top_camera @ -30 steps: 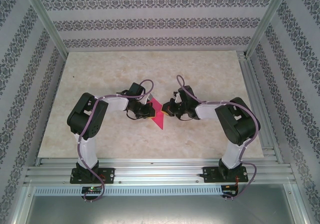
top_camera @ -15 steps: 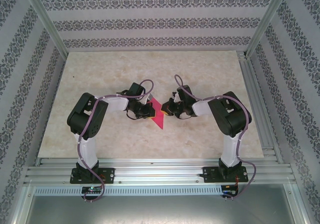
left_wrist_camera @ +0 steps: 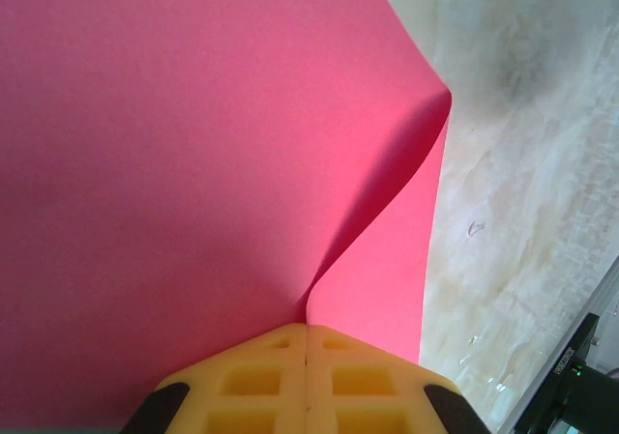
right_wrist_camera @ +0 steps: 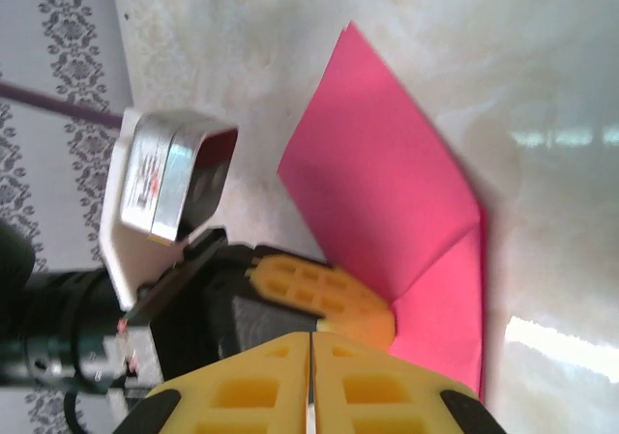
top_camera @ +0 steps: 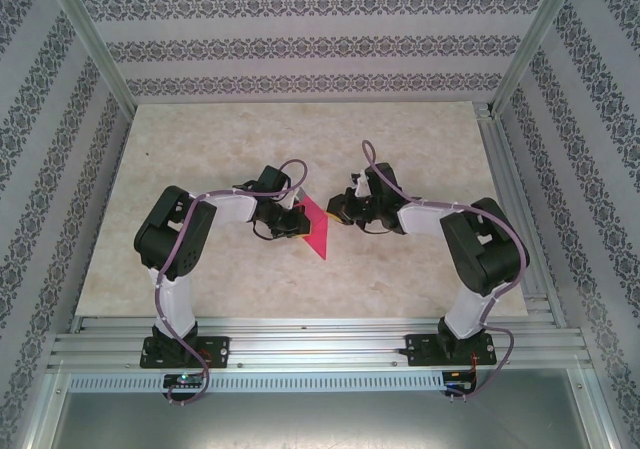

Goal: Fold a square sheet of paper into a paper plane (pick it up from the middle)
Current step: Third fold the triangle at the center of the table.

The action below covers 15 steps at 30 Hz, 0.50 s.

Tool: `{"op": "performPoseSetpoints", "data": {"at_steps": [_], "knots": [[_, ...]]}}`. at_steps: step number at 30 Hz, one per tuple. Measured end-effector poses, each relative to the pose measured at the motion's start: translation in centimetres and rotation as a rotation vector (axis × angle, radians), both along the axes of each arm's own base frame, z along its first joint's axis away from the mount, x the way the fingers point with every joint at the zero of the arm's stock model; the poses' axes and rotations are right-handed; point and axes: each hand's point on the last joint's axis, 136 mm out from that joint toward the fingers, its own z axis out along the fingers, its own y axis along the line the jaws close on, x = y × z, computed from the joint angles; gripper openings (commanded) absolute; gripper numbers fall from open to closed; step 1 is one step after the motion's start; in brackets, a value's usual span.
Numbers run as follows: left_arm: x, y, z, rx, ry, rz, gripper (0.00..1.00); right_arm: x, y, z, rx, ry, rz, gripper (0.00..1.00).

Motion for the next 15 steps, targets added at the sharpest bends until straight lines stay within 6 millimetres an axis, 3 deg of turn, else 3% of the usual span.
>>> {"op": "performPoseSetpoints", "data": {"at_steps": [5, 15], "knots": [[-0.1, 0.1, 0.0, -0.006, -0.006, 0.004, 0.01, -2.4, 0.7, -1.5, -0.02, 0.045, 0.043, 0.09], [-0.2, 0.1, 0.0, -0.006, -0.002, 0.012, 0.01, -5.1, 2.4, -5.2, -0.056, 0.135, 0.112, 0.08]]}}
